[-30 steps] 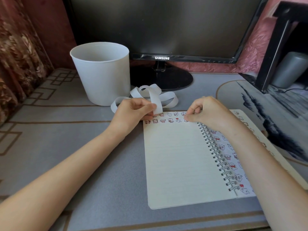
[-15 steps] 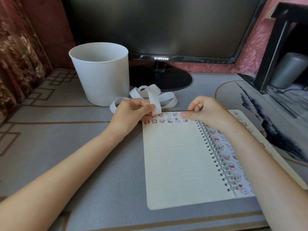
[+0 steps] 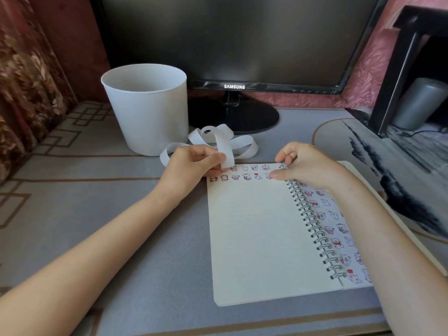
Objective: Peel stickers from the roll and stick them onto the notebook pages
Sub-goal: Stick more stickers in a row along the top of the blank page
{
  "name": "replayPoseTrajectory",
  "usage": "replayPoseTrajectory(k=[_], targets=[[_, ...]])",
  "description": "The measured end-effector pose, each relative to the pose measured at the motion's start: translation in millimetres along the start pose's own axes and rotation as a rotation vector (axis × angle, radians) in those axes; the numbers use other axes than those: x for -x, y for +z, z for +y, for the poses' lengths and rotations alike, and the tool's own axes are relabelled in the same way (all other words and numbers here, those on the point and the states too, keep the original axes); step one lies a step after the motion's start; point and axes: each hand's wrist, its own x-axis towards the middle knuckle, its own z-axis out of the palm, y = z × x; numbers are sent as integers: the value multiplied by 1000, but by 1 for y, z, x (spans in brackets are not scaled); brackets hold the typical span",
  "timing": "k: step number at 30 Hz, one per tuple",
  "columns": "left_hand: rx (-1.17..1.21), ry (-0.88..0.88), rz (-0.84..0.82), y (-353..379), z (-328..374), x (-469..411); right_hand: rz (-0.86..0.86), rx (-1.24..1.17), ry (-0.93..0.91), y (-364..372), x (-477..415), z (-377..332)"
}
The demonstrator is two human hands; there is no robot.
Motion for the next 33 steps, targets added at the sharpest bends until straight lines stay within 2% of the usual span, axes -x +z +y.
replayPoseTrajectory(k=[6,13,19,23,27,29,33], targets=[[14,14,-4,0,3,1,17,-39,-4,0,-3,2],[-65,109,22,0,4,4,165,-137,-75,-3,2,-17],[-184,211,111,-2,3,3,24,-7,-174,-6,-1,-49],[-457,346,235,-7,3,3,-59,81,-211,9,-20,-61],[-675,448,257,-12,0,-1,-111,87,-170,30,-37,-69],[-731,478,244,-16,-6,-6,-117,127,-207,40,-40,-75],[-691,475,259,-22,-16,-13,-71,-123,-253,61,-48,-74]])
